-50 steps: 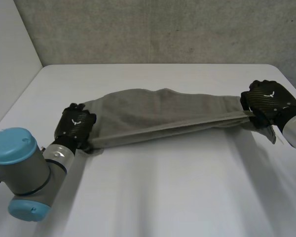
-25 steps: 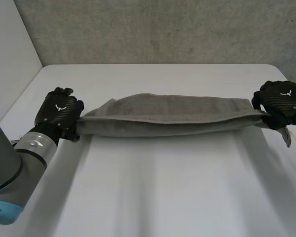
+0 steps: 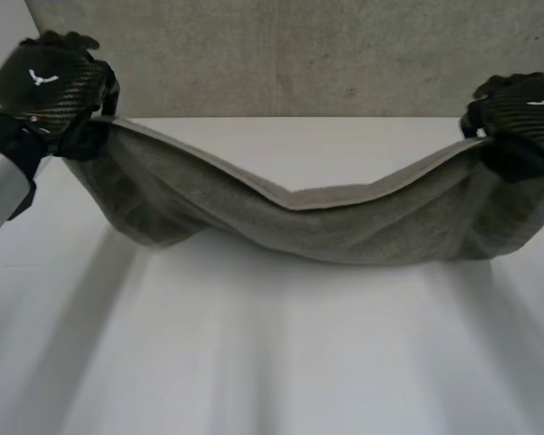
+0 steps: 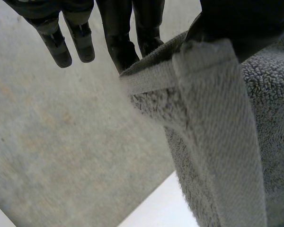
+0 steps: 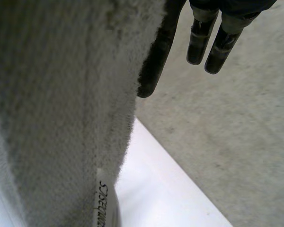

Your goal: Fold the towel.

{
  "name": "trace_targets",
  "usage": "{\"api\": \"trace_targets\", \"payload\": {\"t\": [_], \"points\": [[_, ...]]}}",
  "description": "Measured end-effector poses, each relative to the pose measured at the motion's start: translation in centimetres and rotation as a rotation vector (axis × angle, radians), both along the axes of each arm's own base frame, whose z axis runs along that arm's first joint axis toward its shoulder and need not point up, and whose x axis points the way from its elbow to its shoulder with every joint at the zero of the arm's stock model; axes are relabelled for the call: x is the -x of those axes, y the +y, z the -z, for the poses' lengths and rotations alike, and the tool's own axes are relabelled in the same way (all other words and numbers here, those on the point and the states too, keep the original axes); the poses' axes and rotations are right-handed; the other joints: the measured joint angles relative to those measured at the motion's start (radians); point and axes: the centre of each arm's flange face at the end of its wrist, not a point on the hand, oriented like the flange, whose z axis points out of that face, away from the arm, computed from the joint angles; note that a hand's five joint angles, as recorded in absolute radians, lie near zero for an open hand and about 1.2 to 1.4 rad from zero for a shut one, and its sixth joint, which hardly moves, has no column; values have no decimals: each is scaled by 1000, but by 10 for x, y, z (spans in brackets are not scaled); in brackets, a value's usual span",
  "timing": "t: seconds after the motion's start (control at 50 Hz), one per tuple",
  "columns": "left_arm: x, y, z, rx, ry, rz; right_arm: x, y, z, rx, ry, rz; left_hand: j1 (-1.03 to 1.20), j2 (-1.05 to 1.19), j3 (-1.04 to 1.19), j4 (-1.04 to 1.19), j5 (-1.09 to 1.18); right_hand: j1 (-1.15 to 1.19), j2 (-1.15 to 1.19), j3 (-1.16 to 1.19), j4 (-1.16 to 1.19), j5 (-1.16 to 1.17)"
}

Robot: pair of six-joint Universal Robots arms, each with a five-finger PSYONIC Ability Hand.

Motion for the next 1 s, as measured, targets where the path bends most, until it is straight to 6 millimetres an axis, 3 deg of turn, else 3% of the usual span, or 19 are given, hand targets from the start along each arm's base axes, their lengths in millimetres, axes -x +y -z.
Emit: {"api": "trace_targets", "payload": {"t": [0.1, 0.18, 0.24, 0.32, 0.34, 0.36, 0.4, 0.48, 0.56, 0.64, 0.76, 0.86, 1.0], "points": [[7, -37, 19, -35, 2, -21, -22, -30, 14, 23, 86, 1, 0, 2, 0, 0, 0, 0, 0, 0, 0, 0], [13, -67, 21, -10, 11, -49, -36, -56, 9, 113, 154, 35, 1, 2, 0, 0, 0, 0, 0, 0, 0, 0], [17, -90, 3, 70, 37, -71, -46, -77, -16, 257, 167, 88, 1, 2, 0, 0, 0, 0, 0, 0, 0, 0], [23, -100, -27, 185, 76, -71, -51, -88, -59, 452, 102, 155, 1, 2, 0, 0, 0, 0, 0, 0, 0, 0], [24, -100, -32, 204, 82, -69, -51, -88, -66, 480, 87, 164, 1, 2, 0, 0, 0, 0, 0, 0, 0, 0], [27, -98, -45, 256, 99, -61, -50, -84, -90, 565, 35, 185, 1, 2, 0, 0, 0, 0, 0, 0, 0, 0], [29, -91, -63, 327, 120, -47, -46, -74, -116, 645, -28, 195, 1, 2, 0, 0, 0, 0, 0, 0, 0, 0], [29, -76, -76, 396, 134, -24, -40, -62, -123, 652, -71, 163, 1, 2, 0, 0, 0, 0, 0, 0, 0, 1], [28, -63, -68, 410, 115, 23, -31, -57, -93, 543, -59, 107, 1, 2, 0, 0, 0, 0, 0, 0, 0, 1], [26, -60, -42, 355, 73, 65, -22, -55, -56, 420, -30, 84, 1, 2, 0, 0, 4, 0, 0, 0, 0, 1], [18, -51, 18, 186, 10, 111, -3, -47, 11, 216, 17, 83, 1, 2, 0, 0, 4, 0, 0, 0, 0, 1], [12, -36, 65, 45, -29, 124, 14, -36, 53, 119, 53, 70, 1, 2, 0, 0, 4, 0, 0, 0, 0, 1], [7, -8, 113, -108, -80, 143, 27, -16, 87, 29, 72, 42, 1, 2, 0, 0, 4, 0, 0, 0, 0, 1]]}}
